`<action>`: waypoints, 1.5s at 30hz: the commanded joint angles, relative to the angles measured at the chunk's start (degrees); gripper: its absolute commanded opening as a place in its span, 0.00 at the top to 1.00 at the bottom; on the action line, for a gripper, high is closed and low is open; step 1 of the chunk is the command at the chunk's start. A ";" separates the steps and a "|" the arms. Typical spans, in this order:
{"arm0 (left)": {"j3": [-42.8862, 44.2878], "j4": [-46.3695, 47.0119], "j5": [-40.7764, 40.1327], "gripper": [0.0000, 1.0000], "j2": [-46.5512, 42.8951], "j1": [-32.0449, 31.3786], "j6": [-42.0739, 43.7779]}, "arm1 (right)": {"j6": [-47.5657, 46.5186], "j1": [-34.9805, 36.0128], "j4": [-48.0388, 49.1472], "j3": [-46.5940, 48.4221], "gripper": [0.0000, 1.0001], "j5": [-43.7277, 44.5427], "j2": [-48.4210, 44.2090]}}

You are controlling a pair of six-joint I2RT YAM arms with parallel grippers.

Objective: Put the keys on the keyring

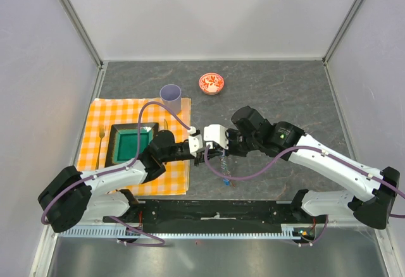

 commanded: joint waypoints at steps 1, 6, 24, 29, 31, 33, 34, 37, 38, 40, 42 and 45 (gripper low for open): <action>4.08 1.14 0.74 0.74 0.17 -0.31 -1.83 | -0.94 1.24 2.37 -0.71 1.00 -0.77 2.31; 4.26 0.96 1.09 0.88 0.08 -0.31 -2.01 | -0.94 1.59 2.19 -0.80 1.00 -0.95 2.75; -5.06 21.16 -5.42 0.98 -3.70 -0.14 -4.64 | 20.58 -17.21 23.98 -16.43 0.64 -22.03 -12.01; -6.38 24.51 -5.06 0.98 -3.61 -0.23 -4.55 | 26.04 -23.09 32.32 -21.10 0.64 -33.72 -14.21; -6.55 25.48 -4.89 0.98 -3.43 -0.23 -4.47 | 27.53 -24.06 33.74 -21.54 0.64 -37.05 -13.95; -6.47 25.40 -4.80 0.98 -3.35 -0.14 -4.38 | 27.72 -24.77 34.63 -21.54 0.65 -38.30 -13.51; -6.47 25.40 -4.80 0.98 -3.43 -0.14 -4.29 | 27.80 -24.86 34.89 -21.45 0.65 -38.91 -13.42; -6.38 25.49 -4.36 0.98 -3.35 -0.14 -4.29 | 27.89 -24.95 35.50 -21.36 0.66 -41.73 -12.98; -6.38 25.49 -4.27 0.98 -3.43 -0.22 -4.29 | 28.07 -24.95 35.68 -21.36 0.66 -42.69 -12.81; -6.29 25.49 -4.19 0.98 -3.43 -0.22 -4.20 | 27.98 -25.04 35.86 -21.36 0.66 -43.66 -12.45; -6.20 25.49 -3.66 0.98 -3.35 -0.14 -4.20 | 28.15 -24.95 36.03 -21.36 0.67 -44.36 -11.93; -6.20 25.66 -3.31 0.98 -3.26 -0.14 -4.29 | 28.16 -25.04 36.21 -21.36 0.70 -44.80 -11.23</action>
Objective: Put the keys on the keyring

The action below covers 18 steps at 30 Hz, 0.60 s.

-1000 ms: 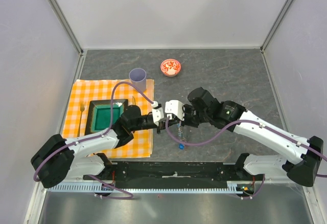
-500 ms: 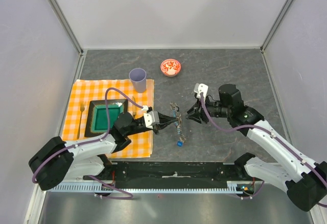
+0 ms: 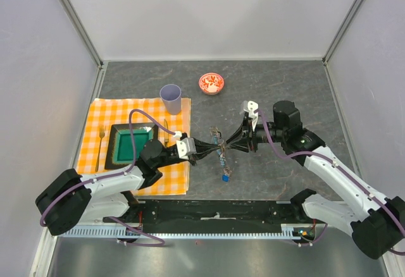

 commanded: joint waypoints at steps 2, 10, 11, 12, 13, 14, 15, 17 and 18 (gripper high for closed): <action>0.68 7.06 0.91 0.98 -1.23 -0.07 -0.68 | 0.48 -0.10 3.21 0.36 0.73 -4.37 1.13; 0.77 7.85 1.79 0.98 -1.31 -0.16 -0.95 | 0.57 -0.18 3.47 0.27 0.92 -4.29 2.18; 0.68 8.20 1.79 0.98 -1.23 -0.07 -1.03 | 0.57 -0.10 3.47 0.19 0.97 -4.11 2.27; 0.60 8.64 1.70 0.98 -1.23 -0.07 -1.21 | 0.66 -0.10 3.56 0.19 1.00 -3.85 2.44; 0.51 9.43 1.70 0.98 -1.23 -0.07 -1.30 | 0.75 -0.10 3.47 0.01 1.00 -3.67 2.45; 0.42 9.87 1.79 0.98 -1.40 -0.07 -1.30 | 0.84 -0.10 3.47 0.01 1.00 -3.58 2.71; 0.25 10.31 1.97 0.98 -1.49 -0.07 -1.30 | 0.92 -0.10 3.47 -0.08 1.00 -3.50 2.97; -0.02 11.01 2.40 0.98 -2.02 -0.07 -1.21 | 1.10 -0.10 3.38 -0.08 1.00 -4.02 3.32; -0.02 11.10 2.84 0.98 -1.93 -0.07 -1.04 | 1.19 -0.10 3.55 0.01 1.00 -4.46 3.85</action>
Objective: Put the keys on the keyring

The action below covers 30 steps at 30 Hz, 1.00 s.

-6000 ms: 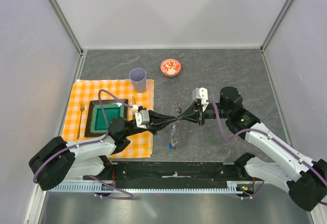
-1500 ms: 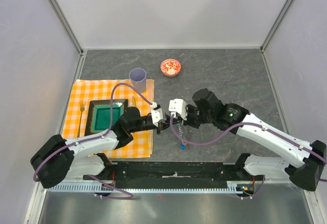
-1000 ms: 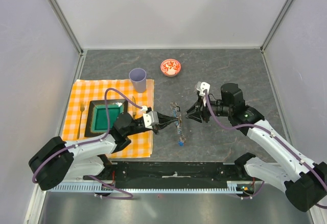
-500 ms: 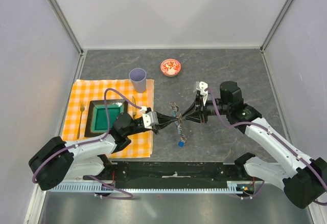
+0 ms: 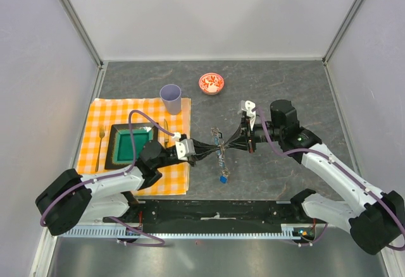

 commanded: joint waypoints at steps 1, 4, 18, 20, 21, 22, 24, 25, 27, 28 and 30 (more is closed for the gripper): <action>0.44 9.90 1.99 0.98 -1.91 -0.18 -0.99 | 0.18 -0.10 2.18 0.18 1.00 -2.10 1.67; 0.88 11.13 3.84 0.98 -1.38 -0.18 -1.34 | 1.23 -0.18 3.05 0.45 1.00 -4.82 3.51; 2.99 19.57 8.06 0.98 5.03 -0.44 -6.60 | 2.82 4.12 3.76 1.86 1.00 -4.31 7.12; 2.73 20.27 6.66 0.98 5.30 -0.27 -6.70 | 2.12 4.82 2.98 1.86 1.00 -1.42 6.16; 2.38 20.27 5.87 0.98 5.30 -0.36 -6.53 | 1.59 5.00 2.36 1.86 1.00 -0.36 5.72; 2.20 20.01 5.08 0.98 4.86 -0.27 -6.44 | 0.98 5.09 1.49 1.86 1.00 0.61 5.28; 1.93 19.40 3.32 0.98 4.60 -0.36 -6.18 | 0.97 5.44 1.48 1.59 1.00 4.04 3.43; 2.02 18.70 3.23 0.98 4.68 -0.36 -6.09 | 0.89 5.53 1.48 1.51 1.00 4.48 2.64; 1.94 18.43 2.87 0.98 4.95 -0.36 -6.09 | 1.06 5.62 1.39 1.42 0.93 7.38 1.85; 1.76 18.43 2.61 0.98 5.03 -0.36 -6.09 | 1.06 5.62 1.04 1.42 0.83 9.48 1.41; 0.88 18.43 1.21 0.98 4.77 -0.36 -5.83 | 0.36 5.62 -0.19 1.42 0.77 16.22 -0.87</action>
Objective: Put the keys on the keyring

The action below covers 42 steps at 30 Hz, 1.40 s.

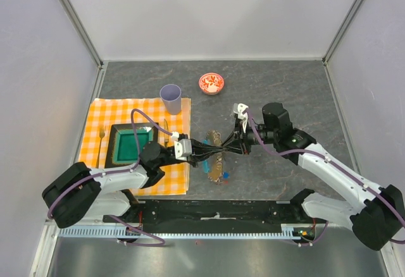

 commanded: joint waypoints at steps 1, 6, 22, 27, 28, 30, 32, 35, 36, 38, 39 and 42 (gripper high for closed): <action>0.71 6.69 -4.04 0.98 -0.73 -0.53 -0.54 | -1.85 0.57 -0.39 1.31 0.72 12.21 -4.20; -1.05 4.49 -7.64 0.98 -2.84 -0.44 1.57 | -5.18 0.57 -3.55 1.22 0.68 21.89 -10.61; -1.14 6.86 -8.00 0.98 -3.02 -0.53 0.08 | -8.71 0.65 -0.13 -1.42 0.69 4.14 -9.75; -1.23 7.83 -7.47 0.98 -3.02 -0.44 0.08 | -6.69 0.57 3.81 -3.00 0.71 4.24 -9.22; -1.32 7.92 -7.39 0.98 -2.94 -0.44 -1.40 | -6.25 0.65 4.61 -3.35 0.71 4.06 -9.30; -1.32 8.36 -7.38 0.98 -2.94 -0.44 -1.68 | -5.28 0.57 6.36 -4.14 0.72 3.88 -9.31; -1.23 8.54 -7.38 0.98 -2.93 -0.44 -1.94 | -5.10 0.57 6.90 -4.14 0.73 3.27 -8.95; -1.14 9.06 -7.30 0.98 -2.67 -0.44 -2.20 | -4.75 0.65 7.69 -4.32 0.74 2.30 -8.60; -1.06 9.50 -7.30 0.98 -2.58 -0.44 -2.38 | -4.75 0.65 8.04 -4.41 0.75 2.30 -8.52; -1.14 9.94 -7.21 0.98 -2.32 -0.44 -2.73 | -4.58 0.65 8.31 -4.67 0.76 2.39 -8.51; -1.06 10.03 -7.12 0.98 -2.15 -0.44 -2.82 | -4.58 0.65 8.83 -4.76 0.77 2.30 -8.43; -1.14 10.82 -6.68 0.98 -2.06 -0.44 -3.52 | -3.87 0.65 9.45 -5.11 0.82 2.30 -8.25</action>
